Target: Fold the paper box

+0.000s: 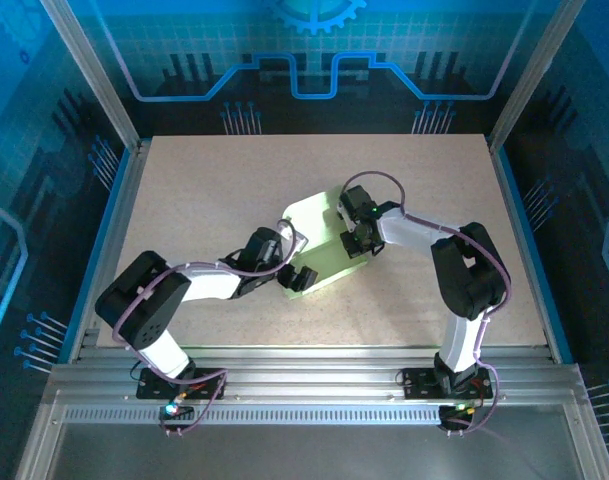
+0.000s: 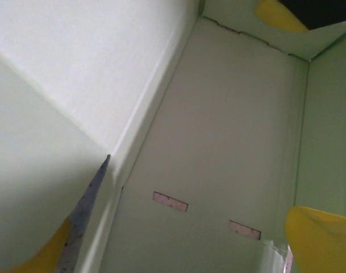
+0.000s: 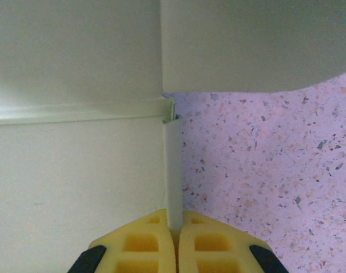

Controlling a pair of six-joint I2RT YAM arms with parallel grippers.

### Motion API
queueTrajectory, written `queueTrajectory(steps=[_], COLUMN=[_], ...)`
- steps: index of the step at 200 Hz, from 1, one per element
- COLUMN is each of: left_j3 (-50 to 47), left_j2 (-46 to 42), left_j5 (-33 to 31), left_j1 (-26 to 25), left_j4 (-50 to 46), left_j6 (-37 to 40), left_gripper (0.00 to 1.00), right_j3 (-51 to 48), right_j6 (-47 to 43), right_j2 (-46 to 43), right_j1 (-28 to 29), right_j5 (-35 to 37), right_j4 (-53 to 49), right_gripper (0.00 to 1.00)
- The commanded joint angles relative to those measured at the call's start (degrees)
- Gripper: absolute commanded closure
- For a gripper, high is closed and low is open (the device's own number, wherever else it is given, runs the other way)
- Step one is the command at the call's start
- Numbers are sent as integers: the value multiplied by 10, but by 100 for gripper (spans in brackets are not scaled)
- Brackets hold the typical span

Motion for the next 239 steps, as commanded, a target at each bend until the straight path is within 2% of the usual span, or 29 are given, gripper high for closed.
queueTrajectory(steps=[1,24,39,54,67,89,133,205,227,239], left_j3=[-10,-21,-36,-41,-34,5,63,94,102,110], left_j2=[-38,-68,-88,-99,-100,-83,-39,16,23,28], left_j5=[-46,-91,-91,-73,-55,-22,30,45,48,47], left_j1=[12,24,31,45,57,81,81,81,80,79], left_j4=[-13,-32,-34,-52,-71,-122,-158,-144,-143,-152], left_j6=[-64,-116,-115,-109,-101,-115,-181,-206,-224,-235], left_gripper=[1,1,8,22,28,34,43,58,69,71], right_j3=[-17,-21,-18,-7,-4,-2,4,10,14,15], right_j6=[22,33,34,29,27,27,41,44,49,52], right_j2=[3,4,7,15,18,18,18,21,26,27], right_j1=[8,9,8,8,8,8,8,8,8,9], right_j5=[14,20,17,13,10,5,-8,-13,-16,-15], right_j4=[2,5,2,-9,-11,-13,-19,-25,-28,-28], right_gripper=[96,96,96,96,96,96,96,96,96,96])
